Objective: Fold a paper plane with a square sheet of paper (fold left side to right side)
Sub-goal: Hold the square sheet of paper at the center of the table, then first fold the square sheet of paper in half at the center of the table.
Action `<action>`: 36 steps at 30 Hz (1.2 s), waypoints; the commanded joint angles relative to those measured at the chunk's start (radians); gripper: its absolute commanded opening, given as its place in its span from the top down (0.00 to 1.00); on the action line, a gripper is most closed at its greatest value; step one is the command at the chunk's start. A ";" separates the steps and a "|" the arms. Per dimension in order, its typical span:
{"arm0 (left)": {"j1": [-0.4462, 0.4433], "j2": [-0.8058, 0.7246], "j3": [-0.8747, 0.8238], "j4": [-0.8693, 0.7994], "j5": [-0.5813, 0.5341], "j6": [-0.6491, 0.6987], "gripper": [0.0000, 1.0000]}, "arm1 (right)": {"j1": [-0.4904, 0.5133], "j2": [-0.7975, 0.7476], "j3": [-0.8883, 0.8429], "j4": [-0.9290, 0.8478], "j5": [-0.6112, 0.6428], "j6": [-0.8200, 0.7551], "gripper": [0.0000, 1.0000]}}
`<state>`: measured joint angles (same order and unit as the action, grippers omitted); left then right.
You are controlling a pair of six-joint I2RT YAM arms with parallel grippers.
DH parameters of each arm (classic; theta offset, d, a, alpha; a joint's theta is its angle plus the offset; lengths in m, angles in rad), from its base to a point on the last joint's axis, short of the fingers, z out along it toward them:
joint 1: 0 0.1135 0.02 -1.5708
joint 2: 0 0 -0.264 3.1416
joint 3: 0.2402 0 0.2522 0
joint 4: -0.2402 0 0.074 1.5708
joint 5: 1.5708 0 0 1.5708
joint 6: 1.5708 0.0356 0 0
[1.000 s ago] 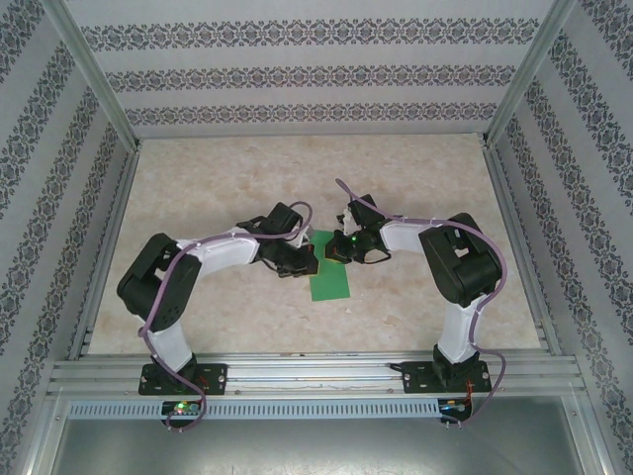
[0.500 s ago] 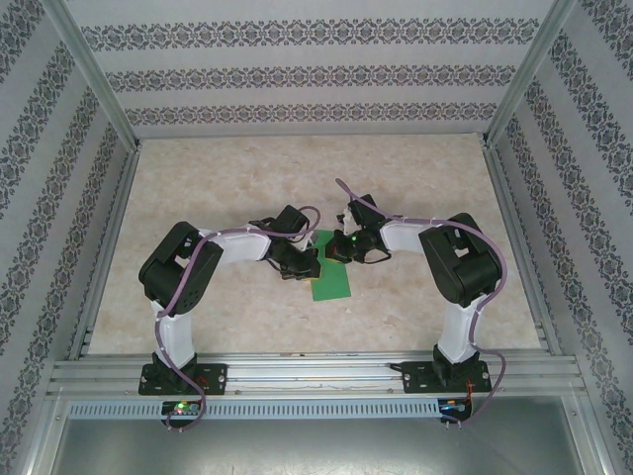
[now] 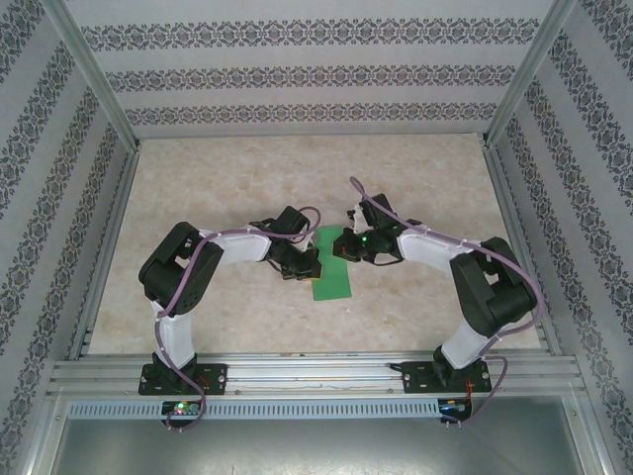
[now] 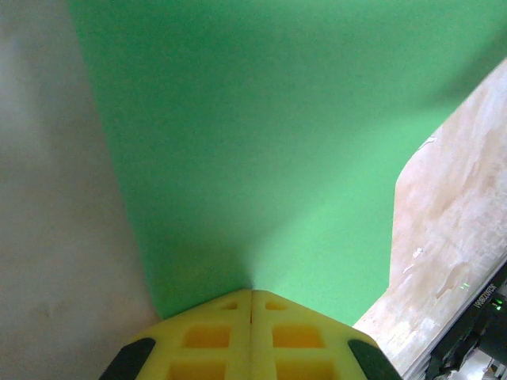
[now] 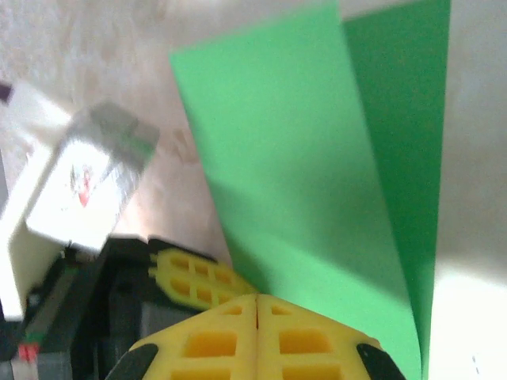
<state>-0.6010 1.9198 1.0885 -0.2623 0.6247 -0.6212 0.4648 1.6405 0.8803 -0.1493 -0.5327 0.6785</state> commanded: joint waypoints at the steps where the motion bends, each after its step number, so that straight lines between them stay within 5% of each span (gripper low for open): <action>1: -0.016 0.024 -0.034 -0.037 -0.057 -0.012 1.00 | 0.042 -0.029 -0.066 -0.024 0.013 0.035 1.00; 22: 0.017 -0.011 0.024 0.093 0.027 -0.072 1.00 | 0.123 0.094 -0.119 -0.088 0.138 0.033 1.00; 36: 0.042 0.031 -0.005 0.168 -0.032 -0.067 1.00 | 0.122 0.114 -0.109 -0.123 0.173 0.012 1.00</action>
<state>-0.5758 1.9285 1.0912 -0.1371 0.6193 -0.6849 0.5789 1.6962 0.7921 -0.1749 -0.4831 0.7151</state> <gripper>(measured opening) 0.057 0.057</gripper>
